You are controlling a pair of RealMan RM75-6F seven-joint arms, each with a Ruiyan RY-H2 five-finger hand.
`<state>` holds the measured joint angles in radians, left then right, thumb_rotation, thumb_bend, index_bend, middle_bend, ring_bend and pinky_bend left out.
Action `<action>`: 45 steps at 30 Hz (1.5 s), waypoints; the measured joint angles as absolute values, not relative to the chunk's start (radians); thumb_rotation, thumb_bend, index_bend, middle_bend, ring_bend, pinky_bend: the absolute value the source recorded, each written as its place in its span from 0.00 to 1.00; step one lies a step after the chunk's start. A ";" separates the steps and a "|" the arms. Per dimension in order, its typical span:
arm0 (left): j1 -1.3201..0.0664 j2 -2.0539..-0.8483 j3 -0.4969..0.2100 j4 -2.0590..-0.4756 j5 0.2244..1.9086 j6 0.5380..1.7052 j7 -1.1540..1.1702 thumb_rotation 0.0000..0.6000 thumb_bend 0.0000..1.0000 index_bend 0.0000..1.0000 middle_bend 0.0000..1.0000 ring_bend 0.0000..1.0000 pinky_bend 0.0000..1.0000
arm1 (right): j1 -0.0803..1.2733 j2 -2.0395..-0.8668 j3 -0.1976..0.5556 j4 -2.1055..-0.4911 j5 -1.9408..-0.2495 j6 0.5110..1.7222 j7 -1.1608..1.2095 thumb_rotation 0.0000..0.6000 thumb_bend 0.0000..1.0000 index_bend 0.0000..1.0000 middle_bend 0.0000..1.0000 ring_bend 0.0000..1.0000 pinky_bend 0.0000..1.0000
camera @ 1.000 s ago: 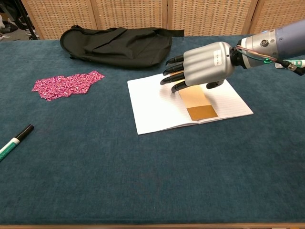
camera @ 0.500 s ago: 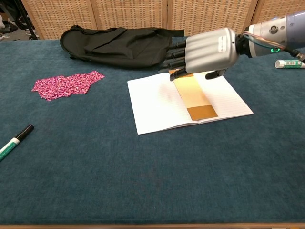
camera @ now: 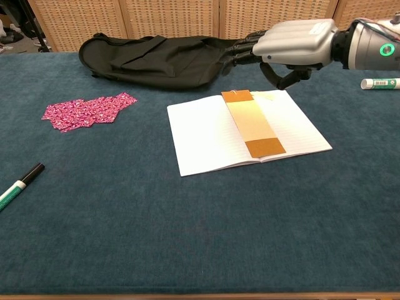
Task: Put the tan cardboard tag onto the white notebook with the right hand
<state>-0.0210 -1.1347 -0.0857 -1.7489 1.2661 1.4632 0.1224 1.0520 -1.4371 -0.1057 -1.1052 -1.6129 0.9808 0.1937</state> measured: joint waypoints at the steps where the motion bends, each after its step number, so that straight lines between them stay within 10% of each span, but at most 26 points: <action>1: -0.021 -1.135 -0.085 -1.749 1.268 1.463 0.123 1.00 0.00 0.00 0.00 0.00 0.00 | 1.043 -1.423 -0.098 -1.146 -1.586 0.966 0.197 1.00 1.00 0.14 0.09 0.00 0.07; 15: -0.015 -1.130 -0.065 -1.752 1.310 1.474 0.112 1.00 0.00 0.00 0.00 0.00 0.00 | 0.913 -1.305 -0.035 -1.543 -1.221 0.770 0.080 1.00 1.00 0.14 0.09 0.00 0.07; 45: -0.014 -1.134 -0.065 -1.751 1.310 1.475 0.117 1.00 0.00 0.00 0.00 0.00 0.00 | 0.848 -1.410 -0.026 -1.466 -1.276 0.686 0.052 1.00 1.00 0.14 0.09 0.00 0.10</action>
<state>-0.0144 -1.1343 -0.0647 -1.7511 1.3104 1.4749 0.1175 0.8475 -1.4104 -0.0261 -1.4657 -1.2756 0.6859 0.0518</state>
